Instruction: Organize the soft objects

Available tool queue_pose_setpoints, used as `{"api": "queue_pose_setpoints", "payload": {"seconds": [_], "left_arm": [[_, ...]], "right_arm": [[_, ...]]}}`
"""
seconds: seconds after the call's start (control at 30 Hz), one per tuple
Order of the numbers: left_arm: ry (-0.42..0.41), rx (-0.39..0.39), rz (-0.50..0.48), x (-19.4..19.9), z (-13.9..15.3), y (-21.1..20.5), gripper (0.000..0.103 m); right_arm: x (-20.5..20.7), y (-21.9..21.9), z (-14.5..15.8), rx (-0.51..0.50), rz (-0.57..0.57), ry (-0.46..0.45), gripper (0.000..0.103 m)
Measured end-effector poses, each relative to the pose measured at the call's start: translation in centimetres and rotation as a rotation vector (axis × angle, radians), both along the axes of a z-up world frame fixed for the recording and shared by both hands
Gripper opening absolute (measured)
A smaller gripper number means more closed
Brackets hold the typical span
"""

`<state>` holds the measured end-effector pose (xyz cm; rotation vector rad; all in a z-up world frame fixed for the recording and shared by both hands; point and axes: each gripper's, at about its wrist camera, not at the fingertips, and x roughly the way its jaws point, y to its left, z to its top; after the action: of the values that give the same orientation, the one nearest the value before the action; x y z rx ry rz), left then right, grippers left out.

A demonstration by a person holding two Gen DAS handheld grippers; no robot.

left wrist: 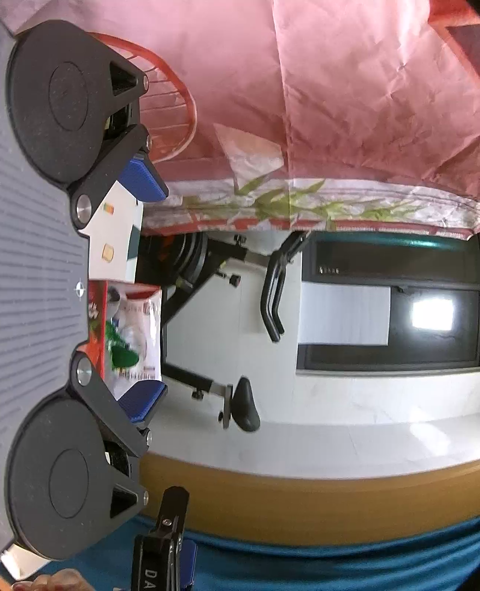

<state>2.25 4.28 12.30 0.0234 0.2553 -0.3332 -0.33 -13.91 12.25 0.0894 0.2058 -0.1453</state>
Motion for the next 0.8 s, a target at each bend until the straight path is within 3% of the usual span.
{"api": "queue_pose_setpoints", "payload": {"seconds": [0.27, 0.8], "left_arm": [[-0.049, 0.028, 0.01, -2.5, 0.4, -0.1, 0.103], [-0.095, 0.025, 0.034, -4.0, 0.8, -0.4, 0.103]], "right_arm": [[-2.7, 0.0, 0.6, -0.006, -0.03, -0.002, 0.103], [-2.9, -0.3, 0.3, 0.004, -0.037, 0.008, 0.103]]}}
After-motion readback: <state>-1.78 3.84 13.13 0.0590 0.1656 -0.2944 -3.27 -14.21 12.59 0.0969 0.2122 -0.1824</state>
